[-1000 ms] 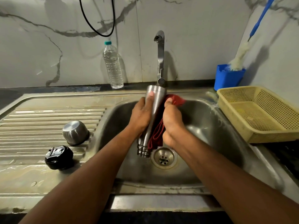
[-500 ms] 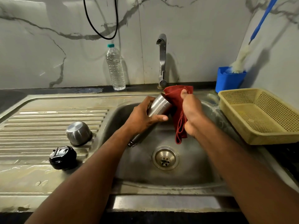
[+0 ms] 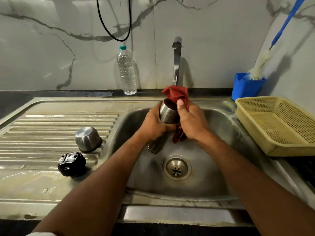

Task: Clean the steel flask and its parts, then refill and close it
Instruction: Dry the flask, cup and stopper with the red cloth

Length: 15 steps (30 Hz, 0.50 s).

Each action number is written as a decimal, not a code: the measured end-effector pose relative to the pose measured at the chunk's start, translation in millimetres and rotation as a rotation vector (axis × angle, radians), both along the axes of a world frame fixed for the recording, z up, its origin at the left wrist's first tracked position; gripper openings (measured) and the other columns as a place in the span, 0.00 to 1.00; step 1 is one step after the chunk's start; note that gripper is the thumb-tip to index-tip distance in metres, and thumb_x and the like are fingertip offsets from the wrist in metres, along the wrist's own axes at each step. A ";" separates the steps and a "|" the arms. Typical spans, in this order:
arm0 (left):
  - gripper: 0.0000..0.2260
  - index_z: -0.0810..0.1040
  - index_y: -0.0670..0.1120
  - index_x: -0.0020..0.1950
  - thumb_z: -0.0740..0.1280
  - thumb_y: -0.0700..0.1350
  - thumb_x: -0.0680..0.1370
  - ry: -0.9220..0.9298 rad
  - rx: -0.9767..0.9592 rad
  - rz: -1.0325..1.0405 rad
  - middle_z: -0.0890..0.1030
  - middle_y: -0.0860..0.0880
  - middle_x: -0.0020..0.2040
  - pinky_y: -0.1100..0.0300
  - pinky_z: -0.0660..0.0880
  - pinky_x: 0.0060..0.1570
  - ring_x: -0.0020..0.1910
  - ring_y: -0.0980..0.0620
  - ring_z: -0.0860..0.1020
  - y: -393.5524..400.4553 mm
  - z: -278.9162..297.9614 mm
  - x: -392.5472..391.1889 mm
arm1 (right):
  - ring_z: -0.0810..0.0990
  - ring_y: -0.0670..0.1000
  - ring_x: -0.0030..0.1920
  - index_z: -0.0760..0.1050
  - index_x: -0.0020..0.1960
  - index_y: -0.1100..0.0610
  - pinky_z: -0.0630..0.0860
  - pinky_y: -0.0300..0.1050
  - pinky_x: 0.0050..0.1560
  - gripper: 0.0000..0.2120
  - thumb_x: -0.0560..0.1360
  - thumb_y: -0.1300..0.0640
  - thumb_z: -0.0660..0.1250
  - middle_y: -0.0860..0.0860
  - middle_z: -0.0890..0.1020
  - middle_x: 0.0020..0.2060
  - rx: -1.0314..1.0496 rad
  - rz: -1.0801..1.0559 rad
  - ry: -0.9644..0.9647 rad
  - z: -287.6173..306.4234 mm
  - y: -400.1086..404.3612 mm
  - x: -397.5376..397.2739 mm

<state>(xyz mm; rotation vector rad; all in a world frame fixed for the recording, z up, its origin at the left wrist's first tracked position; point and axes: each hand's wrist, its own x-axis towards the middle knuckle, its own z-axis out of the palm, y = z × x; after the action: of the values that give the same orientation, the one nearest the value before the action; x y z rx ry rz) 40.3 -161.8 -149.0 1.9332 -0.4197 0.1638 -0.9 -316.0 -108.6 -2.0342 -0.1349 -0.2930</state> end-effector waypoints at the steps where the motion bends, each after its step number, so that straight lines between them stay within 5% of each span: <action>1: 0.33 0.76 0.47 0.66 0.83 0.35 0.65 -0.005 -0.005 -0.013 0.84 0.50 0.57 0.59 0.81 0.59 0.56 0.54 0.83 -2.4 -2.2 0.4 | 0.80 0.45 0.48 0.80 0.60 0.54 0.75 0.43 0.49 0.19 0.87 0.44 0.54 0.50 0.83 0.51 0.069 -0.028 0.040 1.1 -2.0 0.6; 3: 0.34 0.75 0.47 0.68 0.83 0.34 0.65 -0.005 -0.014 -0.017 0.84 0.49 0.58 0.57 0.81 0.60 0.56 0.53 0.83 -5.1 -1.7 -1.1 | 0.81 0.47 0.49 0.80 0.57 0.54 0.77 0.47 0.53 0.18 0.87 0.45 0.55 0.50 0.84 0.50 0.086 0.004 0.020 -0.5 -4.6 0.7; 7: 0.29 0.74 0.50 0.64 0.81 0.34 0.69 0.030 -0.093 0.095 0.82 0.54 0.55 0.70 0.79 0.48 0.50 0.61 0.83 1.2 1.6 -0.5 | 0.75 0.52 0.71 0.69 0.76 0.49 0.72 0.57 0.73 0.23 0.85 0.42 0.55 0.53 0.77 0.71 -0.195 0.233 -0.187 -3.8 -7.0 -4.8; 9: 0.30 0.73 0.52 0.65 0.81 0.35 0.70 0.051 -0.128 0.126 0.81 0.55 0.56 0.68 0.79 0.48 0.53 0.59 0.82 4.3 1.9 -1.0 | 0.72 0.51 0.74 0.67 0.78 0.47 0.70 0.51 0.74 0.24 0.85 0.43 0.55 0.52 0.75 0.73 -0.209 0.300 -0.224 -2.1 -9.5 -4.8; 12: 0.32 0.75 0.50 0.67 0.83 0.37 0.67 0.028 -0.065 0.076 0.84 0.52 0.58 0.59 0.82 0.55 0.55 0.54 0.84 -0.2 1.5 -0.8 | 0.81 0.42 0.53 0.78 0.66 0.52 0.73 0.27 0.53 0.15 0.86 0.49 0.57 0.46 0.83 0.54 -0.121 0.188 -0.213 0.9 -14.6 -1.9; 15: 0.36 0.74 0.48 0.69 0.85 0.40 0.65 0.015 0.013 -0.015 0.84 0.50 0.60 0.51 0.82 0.62 0.58 0.53 0.84 -15.4 2.4 -4.2 | 0.78 0.39 0.40 0.78 0.50 0.53 0.69 0.29 0.40 0.14 0.87 0.51 0.57 0.46 0.81 0.42 -0.145 0.029 -0.174 4.4 -15.3 2.0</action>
<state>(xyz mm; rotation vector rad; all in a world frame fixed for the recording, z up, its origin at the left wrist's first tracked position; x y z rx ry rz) 36.1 -177.2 -146.6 1.9421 -0.4266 0.1369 1.1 -331.3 -104.2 -2.1461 -0.3005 -0.4529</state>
